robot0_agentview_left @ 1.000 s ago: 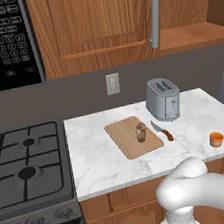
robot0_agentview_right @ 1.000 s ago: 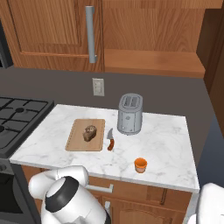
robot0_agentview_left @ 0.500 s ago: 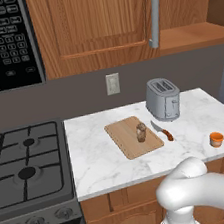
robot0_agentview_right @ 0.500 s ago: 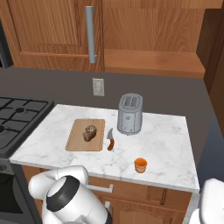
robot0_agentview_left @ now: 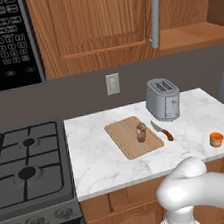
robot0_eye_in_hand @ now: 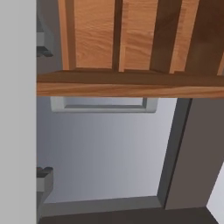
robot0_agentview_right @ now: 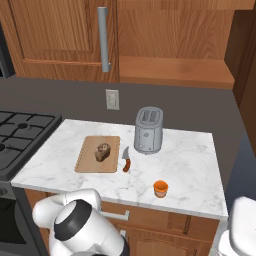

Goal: Pick the bread, place it on the cutting board, pick the jam, place it on the counter, and close the cabinet.

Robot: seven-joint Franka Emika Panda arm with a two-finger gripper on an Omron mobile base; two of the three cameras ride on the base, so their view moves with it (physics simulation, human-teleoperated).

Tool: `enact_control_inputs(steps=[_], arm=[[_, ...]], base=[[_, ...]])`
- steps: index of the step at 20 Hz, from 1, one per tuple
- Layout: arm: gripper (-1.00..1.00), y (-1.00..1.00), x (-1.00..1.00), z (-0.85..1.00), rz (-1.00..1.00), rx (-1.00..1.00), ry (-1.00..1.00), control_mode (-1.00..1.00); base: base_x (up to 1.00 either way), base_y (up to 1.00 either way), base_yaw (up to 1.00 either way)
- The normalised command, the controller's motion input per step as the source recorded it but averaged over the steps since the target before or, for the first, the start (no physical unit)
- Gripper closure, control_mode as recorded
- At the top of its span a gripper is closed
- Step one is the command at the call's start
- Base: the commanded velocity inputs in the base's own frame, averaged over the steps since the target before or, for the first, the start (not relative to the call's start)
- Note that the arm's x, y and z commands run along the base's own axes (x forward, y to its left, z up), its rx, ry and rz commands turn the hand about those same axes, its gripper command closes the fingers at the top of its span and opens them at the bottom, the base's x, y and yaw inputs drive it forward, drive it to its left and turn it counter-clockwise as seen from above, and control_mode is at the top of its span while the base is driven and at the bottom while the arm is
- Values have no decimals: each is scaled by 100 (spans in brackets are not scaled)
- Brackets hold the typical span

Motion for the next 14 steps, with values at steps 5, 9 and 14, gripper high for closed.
enact_control_inputs(steps=[5, 9, 14], arm=[[-100, 0, 15, 0, 0, 0, -1, -100], [-100, 0, 10, 0, 0, 0, -2, -100], [-100, -1, 8, 0, 0, 0, -2, -100]], base=[[0, 0, 0], [0, 0, 0], [0, 0, 0]])
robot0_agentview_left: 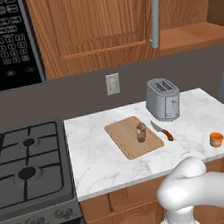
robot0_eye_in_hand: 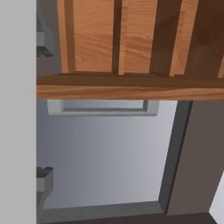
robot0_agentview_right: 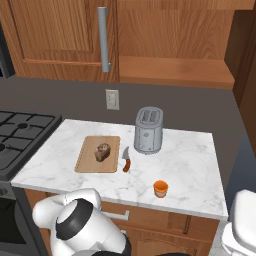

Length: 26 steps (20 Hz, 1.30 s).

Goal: Pick the bread, place it on the cutting board, pick the jam, place it on the counter, and close the cabinet.

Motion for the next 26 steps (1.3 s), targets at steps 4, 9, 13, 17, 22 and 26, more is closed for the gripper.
enact_control_inputs(steps=[4, 9, 13, 17, 22, 26], arm=[[-100, -1, 11, 0, 0, 0, 0, -100], [-100, 0, 17, 0, 0, 0, 0, -100], [-100, 0, 19, 0, 0, 0, -1, -100], [-100, 0, 15, 0, 0, 0, -2, -100], [-100, -4, 5, 0, 0, 0, -5, -100], [-100, -6, 3, 0, 0, 0, -6, -100]], base=[[0, 0, 0], [0, 0, 0], [0, 0, 0], [0, 0, 0], [0, 0, 0], [0, 0, 0]])
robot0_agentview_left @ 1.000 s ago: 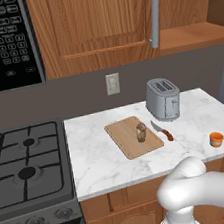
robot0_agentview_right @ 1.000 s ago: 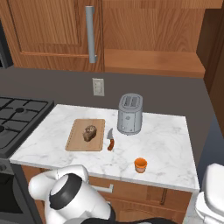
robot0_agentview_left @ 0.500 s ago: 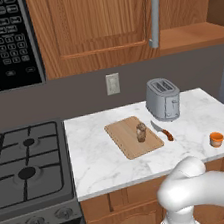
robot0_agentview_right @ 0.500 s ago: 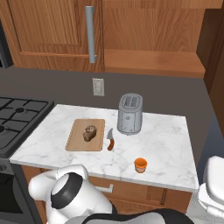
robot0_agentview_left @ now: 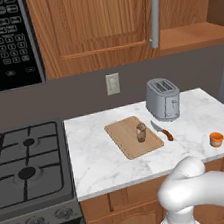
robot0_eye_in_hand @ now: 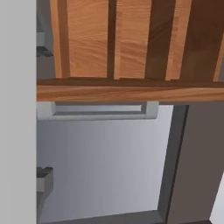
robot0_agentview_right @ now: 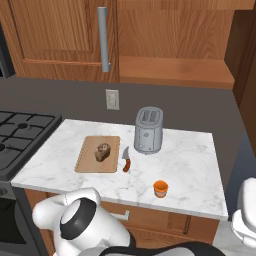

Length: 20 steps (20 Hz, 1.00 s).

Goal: Pick the bread, place it on the cutting board, pick the jam, place it on the counter, and close the cabinet.

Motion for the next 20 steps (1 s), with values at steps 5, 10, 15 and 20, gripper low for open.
enact_control_inputs(steps=[5, 10, 15, 20], arm=[[-100, -5, 5, 0, 0, 0, -4, -100], [-100, 0, 21, 0, 0, 0, -1, -100], [-100, 0, 26, 0, 0, 0, 0, -100], [-100, 0, 22, 0, 0, 0, 0, -100]], base=[[0, 0, 0], [0, 0, 0], [0, 0, 0], [0, 0, 0]])
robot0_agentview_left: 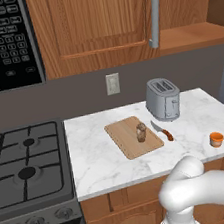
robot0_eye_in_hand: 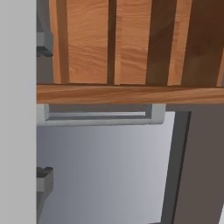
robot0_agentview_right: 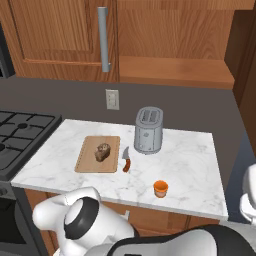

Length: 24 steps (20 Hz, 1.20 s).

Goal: Pick the bread, place it on the cutting board, pick the jam, place it on the counter, and close the cabinet.

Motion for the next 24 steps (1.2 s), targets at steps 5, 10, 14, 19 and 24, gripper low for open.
enact_control_inputs(steps=[5, 10, 14, 19, 24], arm=[[-100, 0, 21, 0, 0, 0, -1, -100], [-100, -1, 18, 0, 0, 0, -1, -100], [-100, -7, 13, 0, 0, 0, 0, -100], [-100, -11, 13, 0, 0, 0, 0, -100], [-100, -9, 18, 0, 0, 0, 0, -100]], base=[[0, 0, 0], [0, 0, 0], [0, 0, 0], [0, 0, 0], [0, 0, 0]])
